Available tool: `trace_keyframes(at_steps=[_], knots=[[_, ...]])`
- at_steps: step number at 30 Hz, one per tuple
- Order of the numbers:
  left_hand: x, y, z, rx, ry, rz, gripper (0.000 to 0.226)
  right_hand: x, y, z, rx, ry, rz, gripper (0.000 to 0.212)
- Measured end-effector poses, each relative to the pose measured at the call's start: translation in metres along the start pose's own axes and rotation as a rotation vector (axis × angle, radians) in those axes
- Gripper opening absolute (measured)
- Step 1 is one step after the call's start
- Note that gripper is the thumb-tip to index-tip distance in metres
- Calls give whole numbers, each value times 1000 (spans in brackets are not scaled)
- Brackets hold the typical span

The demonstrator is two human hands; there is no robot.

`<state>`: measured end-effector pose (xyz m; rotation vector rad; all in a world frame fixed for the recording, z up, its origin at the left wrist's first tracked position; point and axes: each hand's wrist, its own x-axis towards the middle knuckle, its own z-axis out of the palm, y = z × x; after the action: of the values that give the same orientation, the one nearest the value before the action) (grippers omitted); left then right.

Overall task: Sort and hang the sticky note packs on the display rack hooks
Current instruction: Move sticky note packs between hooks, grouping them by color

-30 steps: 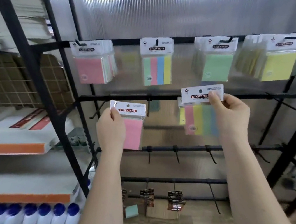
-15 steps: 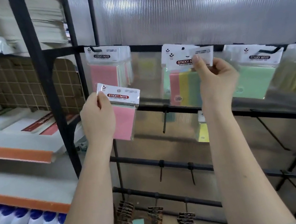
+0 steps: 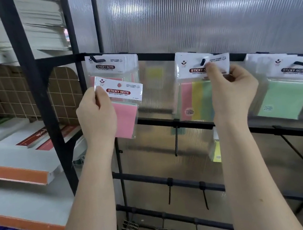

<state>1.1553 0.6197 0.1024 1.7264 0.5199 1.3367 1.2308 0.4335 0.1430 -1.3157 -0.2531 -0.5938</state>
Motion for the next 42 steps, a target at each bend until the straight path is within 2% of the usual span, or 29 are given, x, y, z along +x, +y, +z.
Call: trace_keyframes(at_steps=[3, 7, 11, 13, 15, 18, 21, 31, 37, 42], knots=[[7, -5, -1, -20, -7, 24, 30, -2, 8, 4, -55, 50, -52, 39], [17, -10, -6, -34, -63, 36, 29, -7, 11, 14, -116, 175, -133, 10], [29, -15, -15, -75, -111, 62, 30, -13, 15, 21, -126, 308, -175, 32], [35, -18, -22, -106, -128, 96, 32, -18, 19, 23, -150, 347, -180, 36], [42, -21, -28, -156, -146, 128, 34, -26, 23, 26, -191, 378, -180, 35], [53, -20, -36, -234, -169, 154, 25, -42, 27, 32, -200, 414, -212, 31], [63, -15, -39, -271, -172, 161, 29, -56, 31, 38, -208, 439, -248, 23], [83, -5, -33, -209, -237, 161, 23, -97, 41, 49, -290, 300, -235, 13], [87, -7, -26, -220, -219, 130, 23, -103, 45, 43, -368, 209, -172, 14], [86, -11, -24, -201, -181, 176, 20, -106, 44, 39, -389, 181, -151, 13]])
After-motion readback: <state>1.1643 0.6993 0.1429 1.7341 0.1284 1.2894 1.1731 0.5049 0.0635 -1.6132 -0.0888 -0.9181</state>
